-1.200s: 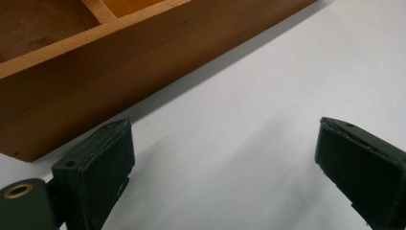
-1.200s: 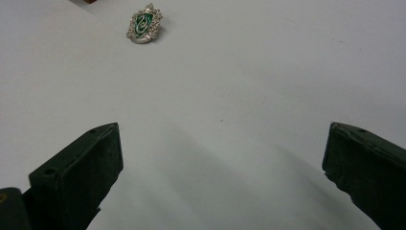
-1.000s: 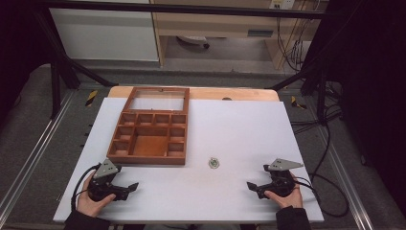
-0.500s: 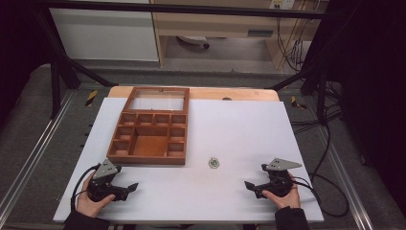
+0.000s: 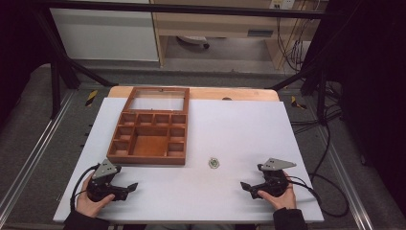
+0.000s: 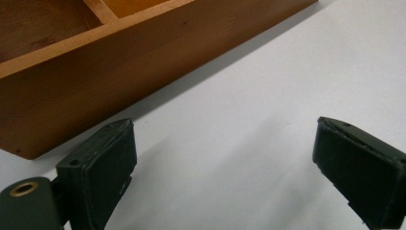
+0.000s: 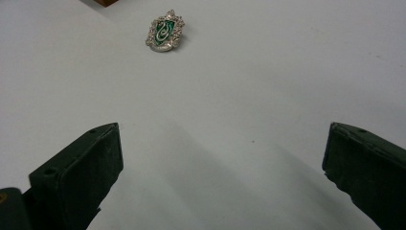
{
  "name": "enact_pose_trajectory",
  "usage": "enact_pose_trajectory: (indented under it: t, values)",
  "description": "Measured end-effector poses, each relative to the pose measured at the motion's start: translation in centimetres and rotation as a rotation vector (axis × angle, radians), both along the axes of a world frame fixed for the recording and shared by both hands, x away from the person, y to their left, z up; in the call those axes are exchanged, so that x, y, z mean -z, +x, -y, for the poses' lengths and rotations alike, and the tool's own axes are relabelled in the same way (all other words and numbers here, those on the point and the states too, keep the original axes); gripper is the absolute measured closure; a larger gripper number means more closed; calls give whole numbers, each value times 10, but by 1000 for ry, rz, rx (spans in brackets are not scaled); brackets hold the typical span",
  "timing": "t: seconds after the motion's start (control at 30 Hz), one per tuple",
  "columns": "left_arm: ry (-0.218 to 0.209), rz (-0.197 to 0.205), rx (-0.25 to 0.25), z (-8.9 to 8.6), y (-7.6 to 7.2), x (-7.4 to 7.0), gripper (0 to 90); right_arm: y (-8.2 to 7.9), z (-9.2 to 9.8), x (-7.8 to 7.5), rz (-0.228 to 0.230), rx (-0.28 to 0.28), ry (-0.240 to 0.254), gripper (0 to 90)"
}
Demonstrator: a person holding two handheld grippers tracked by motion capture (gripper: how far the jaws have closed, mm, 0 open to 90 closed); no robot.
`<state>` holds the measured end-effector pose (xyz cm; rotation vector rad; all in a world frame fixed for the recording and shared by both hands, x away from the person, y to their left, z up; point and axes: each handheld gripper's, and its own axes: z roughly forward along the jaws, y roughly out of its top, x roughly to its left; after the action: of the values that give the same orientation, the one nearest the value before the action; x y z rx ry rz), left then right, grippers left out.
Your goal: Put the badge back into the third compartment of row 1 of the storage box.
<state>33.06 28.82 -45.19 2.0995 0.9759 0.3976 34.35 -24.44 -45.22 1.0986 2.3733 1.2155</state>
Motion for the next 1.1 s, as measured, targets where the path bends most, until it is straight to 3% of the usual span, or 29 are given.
enact_pose_trajectory:
  t: [1.1]
  values:
    - [-8,8,-7,-1,-1,-2,80,9,-32,-5,-5,-29,-16,6]
